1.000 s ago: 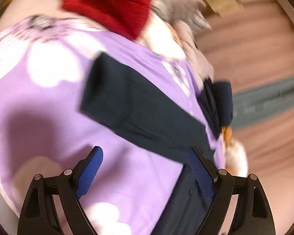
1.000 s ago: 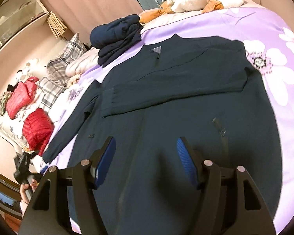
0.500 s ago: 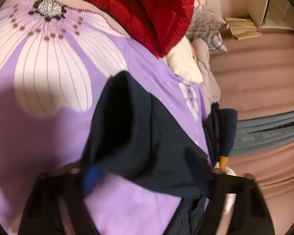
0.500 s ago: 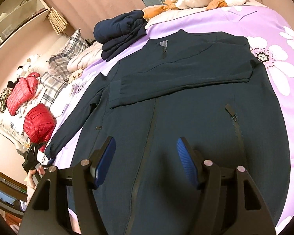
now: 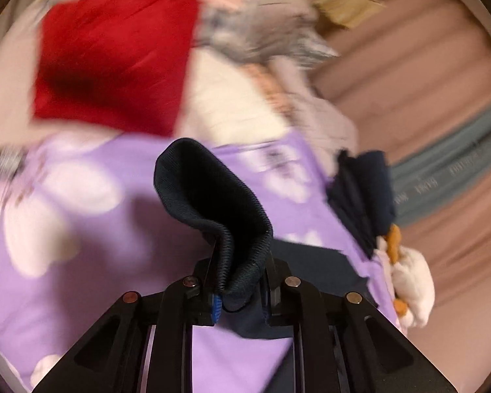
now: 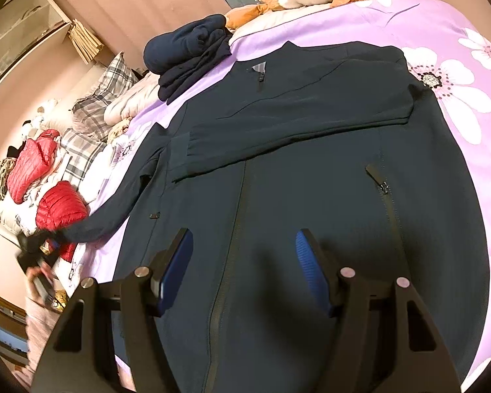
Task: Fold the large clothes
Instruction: 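Grasp the other sleeve cuff with the left gripper and lift it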
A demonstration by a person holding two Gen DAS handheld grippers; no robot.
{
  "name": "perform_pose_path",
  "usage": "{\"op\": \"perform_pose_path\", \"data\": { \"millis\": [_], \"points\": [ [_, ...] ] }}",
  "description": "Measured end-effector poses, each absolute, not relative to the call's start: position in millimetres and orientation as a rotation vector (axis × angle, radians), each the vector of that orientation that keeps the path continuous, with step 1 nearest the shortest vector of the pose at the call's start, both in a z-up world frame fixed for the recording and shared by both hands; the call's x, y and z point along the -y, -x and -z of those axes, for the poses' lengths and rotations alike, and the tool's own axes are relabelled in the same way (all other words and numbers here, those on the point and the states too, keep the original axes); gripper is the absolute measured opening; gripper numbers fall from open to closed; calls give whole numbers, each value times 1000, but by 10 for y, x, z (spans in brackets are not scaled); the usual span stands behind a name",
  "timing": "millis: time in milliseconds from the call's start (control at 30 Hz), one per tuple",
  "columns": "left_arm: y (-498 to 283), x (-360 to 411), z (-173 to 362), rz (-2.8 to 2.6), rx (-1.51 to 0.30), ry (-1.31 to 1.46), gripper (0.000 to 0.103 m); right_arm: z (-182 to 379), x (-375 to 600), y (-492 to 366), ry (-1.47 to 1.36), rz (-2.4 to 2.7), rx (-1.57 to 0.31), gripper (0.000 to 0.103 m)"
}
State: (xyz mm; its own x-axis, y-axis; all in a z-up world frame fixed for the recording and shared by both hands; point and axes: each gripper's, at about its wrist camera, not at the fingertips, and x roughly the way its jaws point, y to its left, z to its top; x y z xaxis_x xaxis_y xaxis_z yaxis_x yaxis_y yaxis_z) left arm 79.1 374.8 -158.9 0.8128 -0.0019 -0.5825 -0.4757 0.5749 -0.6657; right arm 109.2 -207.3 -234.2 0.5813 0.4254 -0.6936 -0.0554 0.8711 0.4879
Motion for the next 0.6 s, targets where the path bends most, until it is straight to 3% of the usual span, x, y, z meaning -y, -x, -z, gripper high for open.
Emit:
{"op": "perform_pose_path", "data": {
  "millis": [333, 600],
  "points": [
    [-1817, -1988, 291, 44, -577, 562, 15, 2485, 2389, -1018, -515, -294, -906, 66],
    [-2491, 26, 271, 294, -689, 278, 15, 2559, 2874, -908, -606, -225, -875, 66]
  ]
}}
